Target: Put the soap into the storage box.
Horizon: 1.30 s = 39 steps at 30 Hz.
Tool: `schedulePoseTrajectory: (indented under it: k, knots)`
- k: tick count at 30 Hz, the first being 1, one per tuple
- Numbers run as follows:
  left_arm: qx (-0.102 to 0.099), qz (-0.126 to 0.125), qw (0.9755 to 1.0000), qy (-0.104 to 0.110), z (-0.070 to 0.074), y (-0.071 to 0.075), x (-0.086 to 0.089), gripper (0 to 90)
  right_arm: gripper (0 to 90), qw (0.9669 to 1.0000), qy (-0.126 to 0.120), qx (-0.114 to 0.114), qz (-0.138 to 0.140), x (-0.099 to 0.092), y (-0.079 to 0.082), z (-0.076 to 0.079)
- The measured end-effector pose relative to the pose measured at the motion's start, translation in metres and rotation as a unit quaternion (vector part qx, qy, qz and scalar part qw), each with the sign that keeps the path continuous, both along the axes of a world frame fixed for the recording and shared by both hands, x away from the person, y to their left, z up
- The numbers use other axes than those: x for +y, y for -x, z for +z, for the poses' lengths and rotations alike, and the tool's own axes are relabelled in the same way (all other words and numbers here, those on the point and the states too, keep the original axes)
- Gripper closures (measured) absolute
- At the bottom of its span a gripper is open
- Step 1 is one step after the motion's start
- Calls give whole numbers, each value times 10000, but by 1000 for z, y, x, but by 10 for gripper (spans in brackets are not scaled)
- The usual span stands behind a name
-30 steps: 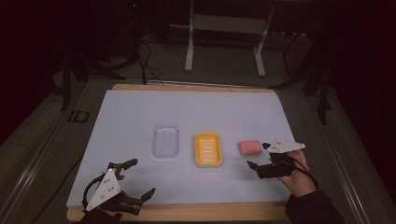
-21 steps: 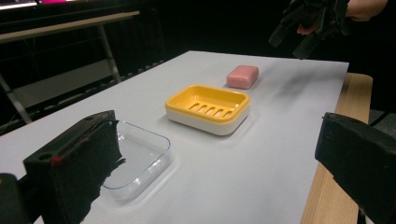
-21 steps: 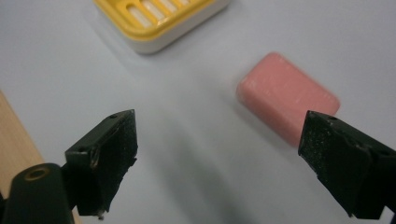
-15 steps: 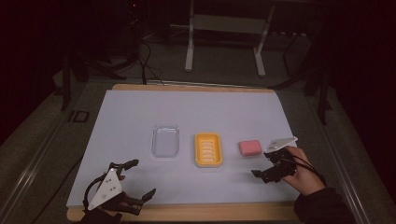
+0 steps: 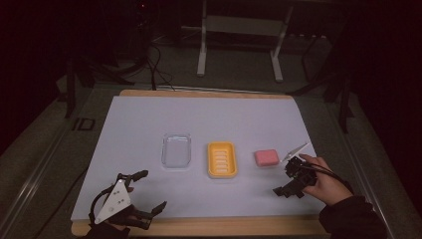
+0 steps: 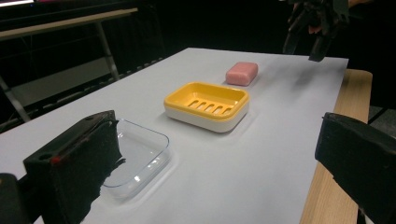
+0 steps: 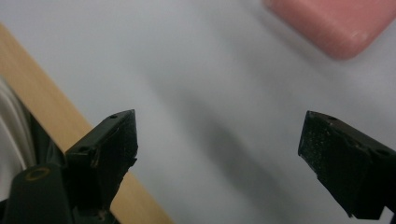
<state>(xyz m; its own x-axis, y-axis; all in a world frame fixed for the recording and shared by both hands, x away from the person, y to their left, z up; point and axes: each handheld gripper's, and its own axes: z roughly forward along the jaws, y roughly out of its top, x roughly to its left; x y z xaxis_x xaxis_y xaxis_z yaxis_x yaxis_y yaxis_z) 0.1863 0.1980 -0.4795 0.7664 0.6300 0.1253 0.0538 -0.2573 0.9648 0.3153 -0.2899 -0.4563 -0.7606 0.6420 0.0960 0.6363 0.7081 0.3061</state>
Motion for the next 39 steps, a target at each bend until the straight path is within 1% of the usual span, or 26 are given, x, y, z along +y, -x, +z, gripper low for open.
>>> schedulePoseTrajectory:
  k: [1, 2, 3, 5, 6, 7, 9, 12, 13, 14, 17, 18, 19, 23, 27, 28, 29, 30, 32, 33, 34, 35, 36, 37, 38, 39]
  knots:
    - [0, 0, 10000, 0, 0, 0, 0, 6, 120, 10000, 0, 0, 0, 0, 0, 0]
    - [2, 2, 10000, 0, 0, 0, 0, 6, 129, 9996, 100, 245, 58, 0, -1, 0]
    - [7, 3, 10000, -1, 0, 0, 0, 6, 130, 9992, 175, 334, 103, 0, -3, -1]
    - [9, 3, 10000, -3, 0, 0, 0, 6, 138, 9988, 260, 390, 125, 0, -4, -2]
    - [8, 0, 10000, -2, 0, 0, 0, 6, 144, 9981, 378, 418, 233, -1, -6, -2]
    - [8, 0, 10000, -2, 0, 0, 0, 6, 144, 9981, 378, 418, 233, -1, -6, -2]
    - [14, 3, 10000, -3, 0, 0, 0, 6, 162, 9965, 467, 629, 301, -3, -10, -3]
    - [21, 1, 10000, -1, 0, 0, 0, 6, 168, 9938, 663, 793, 408, -4, -13, -2]
    - [21, 1, 10000, -1, 0, 0, 0, 6, 168, 9938, 663, 793, 408, -4, -13, -2]
    - [22, -1, 10000, -3, 0, 0, 0, 6, 167, 9916, 771, 882, 553, -5, -13, -3]
    - [25, -5, 10000, -12, 0, 0, 0, 6, 162, 9870, 878, 1076, 809, -7, -16, -4]
    - [25, -5, 10000, -12, 0, 0, 0, 6, 162, 9870, 878, 1076, 809, -7, -16, -4]
    - [27, -5, 10000, -12, 0, 0, 0, 6, 138, 9851, 1000, 1189, 740, -7, -19, -5]
    - [38, -13, 10000, -16, 0, 0, 0, 6, 127, 9887, 993, 793, 792, -10, -25, -1]
    - [51, -17, 10000, -22, -1, 0, 0, 6, 129, 9912, 977, 692, 562, -16, -34, 5]
    - [55, -20, 10000, -22, -1, 0, 0, 6, 142, 9921, 987, 579, 516, -17, -36, 7]
    - [54, -21, 10000, -21, -1, 0, 0, 6, 143, 9924, 992, 494, 544, -19, -39, 7]
    - [52, -23, 10000, -22, -1, 0, 0, 6, 141, 9924, 987, 547, 488, -20, -42, 8]
    - [54, -24, 10000, -25, -1, 0, 0, 6, 143, 9923, 1009, 488, 529, -21, -45, 9]
    - [55, -24, 10000, -23, -1, 0, 0, 6, 139, 9909, 1103, 483, 606, -24, -49, 9]
    - [53, -24, 10000, -20, -1, 0, 0, 6, 155, 9890, 1186, 368, 807, -25, -50, 8]
    - [58, -24, 10000, -14, -1, 0, 0, 6, 207, 9873, 1030, 393, 1141, -25, -53, 7]
    - [63, -25, 10000, -15, -1, -1, 0, 6, 213, 9833, 839, 368, 1569, -27, -56, 6]
    - [65, -27, 10000, -21, -1, -1, 0, 6, 213, 9781, 874, 232, 1875, -26, -57, 5]
    - [65, -27, 10000, -21, -1, -1, 0, 6, 212, 9745, 955, 73, 2031, -26, -58, 5]
    - [70, -33, 10000, -24, -1, -1, 0, 6, 212, 9741, 978, 75, 2036, -25, -59, 4]
